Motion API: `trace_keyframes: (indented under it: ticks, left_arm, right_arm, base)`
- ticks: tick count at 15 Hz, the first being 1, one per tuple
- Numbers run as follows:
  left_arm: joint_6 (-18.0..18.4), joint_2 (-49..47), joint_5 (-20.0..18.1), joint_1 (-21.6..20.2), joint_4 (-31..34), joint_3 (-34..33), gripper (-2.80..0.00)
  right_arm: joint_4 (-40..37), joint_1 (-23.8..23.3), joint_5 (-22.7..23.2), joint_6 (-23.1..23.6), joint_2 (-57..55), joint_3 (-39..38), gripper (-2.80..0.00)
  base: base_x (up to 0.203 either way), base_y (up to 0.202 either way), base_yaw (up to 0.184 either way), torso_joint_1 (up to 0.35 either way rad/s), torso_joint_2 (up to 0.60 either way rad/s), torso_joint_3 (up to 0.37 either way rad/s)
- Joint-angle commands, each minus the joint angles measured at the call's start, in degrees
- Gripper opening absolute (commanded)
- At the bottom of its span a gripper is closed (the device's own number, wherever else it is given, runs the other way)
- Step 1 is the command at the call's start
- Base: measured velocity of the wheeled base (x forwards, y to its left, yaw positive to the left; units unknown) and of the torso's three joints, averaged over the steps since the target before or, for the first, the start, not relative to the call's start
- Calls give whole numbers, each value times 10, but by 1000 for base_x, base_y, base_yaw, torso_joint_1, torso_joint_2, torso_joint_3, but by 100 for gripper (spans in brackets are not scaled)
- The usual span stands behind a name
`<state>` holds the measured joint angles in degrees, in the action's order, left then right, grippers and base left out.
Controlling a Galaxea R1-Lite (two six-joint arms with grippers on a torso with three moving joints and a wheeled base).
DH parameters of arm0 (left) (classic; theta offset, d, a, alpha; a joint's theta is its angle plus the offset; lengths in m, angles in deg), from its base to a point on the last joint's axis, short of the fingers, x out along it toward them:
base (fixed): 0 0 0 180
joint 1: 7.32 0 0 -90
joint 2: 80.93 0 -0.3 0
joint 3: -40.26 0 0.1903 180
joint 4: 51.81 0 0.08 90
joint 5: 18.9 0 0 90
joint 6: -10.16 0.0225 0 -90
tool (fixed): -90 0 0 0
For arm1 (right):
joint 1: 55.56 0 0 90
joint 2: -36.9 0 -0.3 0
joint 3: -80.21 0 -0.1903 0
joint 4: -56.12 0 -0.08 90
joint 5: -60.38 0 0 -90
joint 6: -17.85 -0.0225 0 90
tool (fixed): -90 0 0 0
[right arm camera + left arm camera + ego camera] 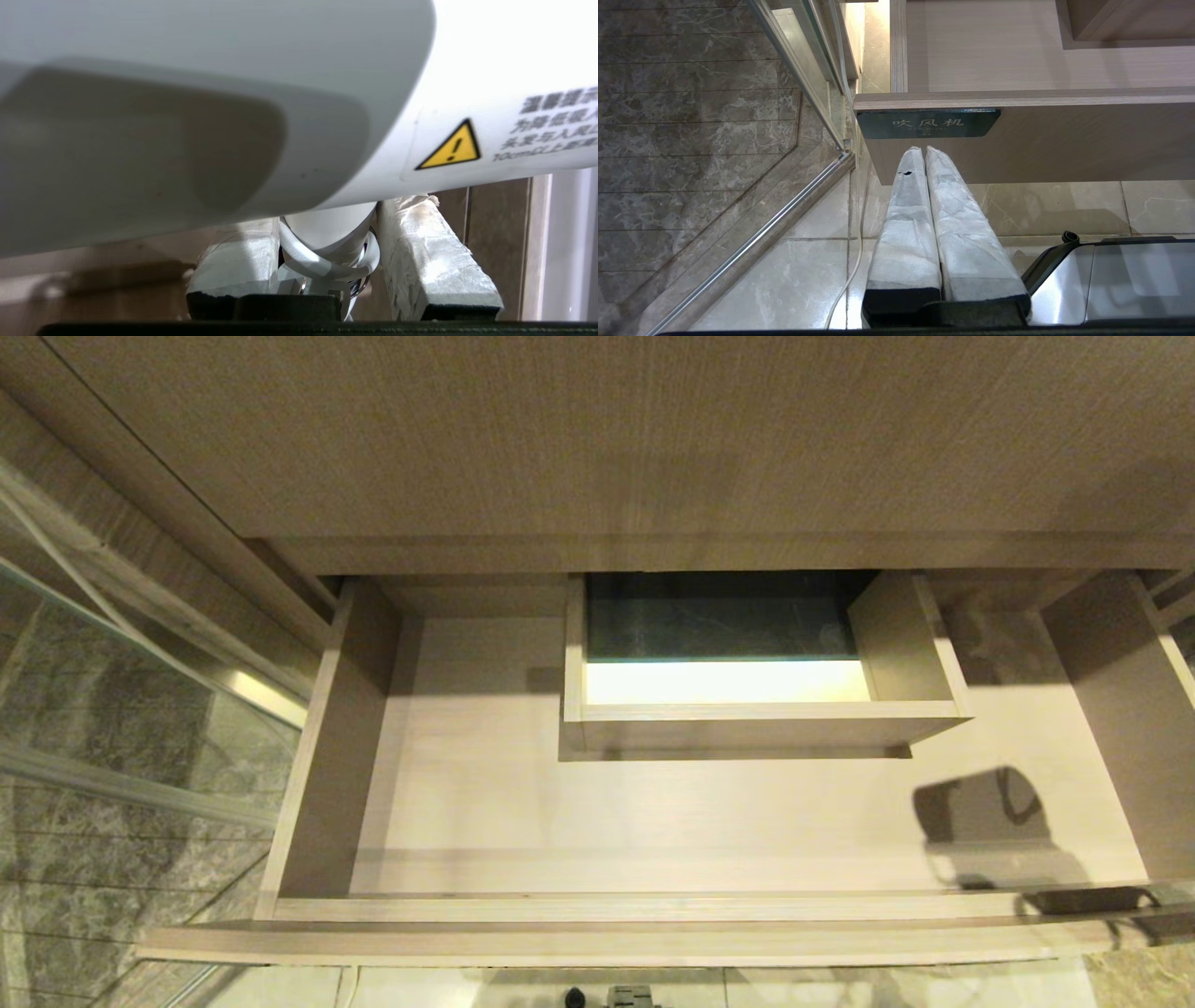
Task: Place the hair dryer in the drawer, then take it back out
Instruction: Place it on the countertop
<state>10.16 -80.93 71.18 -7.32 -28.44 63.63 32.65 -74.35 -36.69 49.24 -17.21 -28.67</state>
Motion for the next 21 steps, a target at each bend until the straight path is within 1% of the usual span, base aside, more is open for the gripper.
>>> trace_keyframes:
  ticks: [1, 3, 4, 7, 9, 11, 14, 21]
  left_arm:
    - [0, 0, 0, 0, 0, 0, -280]
    - [0, 0, 0, 0, 0, 0, -280]
    - [0, 0, 0, 0, 0, 0, -280]
    - [0, 0, 0, 0, 0, 0, -280]
    - [0, 0, 0, 0, 0, 0, -280]
    - [0, 0, 0, 0, 0, 0, -280]
    - [0, 0, 0, 0, 0, 0, -280]
    - [0, 0, 0, 0, 0, 0, -280]
  right_arm:
    - [-3, -5, 0, 2, 36, -19, -280]
    - [-5, -5, 2, 2, 42, -21, -280]
    - [-5, -5, 2, 2, 41, -22, -280]
    - [-9, -5, 4, 5, 35, -10, -280]
    - [-10, -5, 4, 6, 36, -8, -280]
    - [-18, -5, 4, 6, 41, -12, -280]
    - [-51, -5, 2, 3, 38, 7, -280]
    - [-55, -5, 0, 2, 37, 5, -280]
  base:
    - [0, 0, 0, 0, 0, 0]
    - [0, 0, 0, 0, 0, 0]
    - [0, 0, 0, 229, 1, 175]
    - [0, 0, 0, 444, 3, 467]
    - [0, 0, 0, 160, 1, 163]
    - [0, 0, 0, 45, 3, 49]
    - [0, 0, 0, 7, 1, 9]
    - [0, 0, 0, 0, 0, 0]
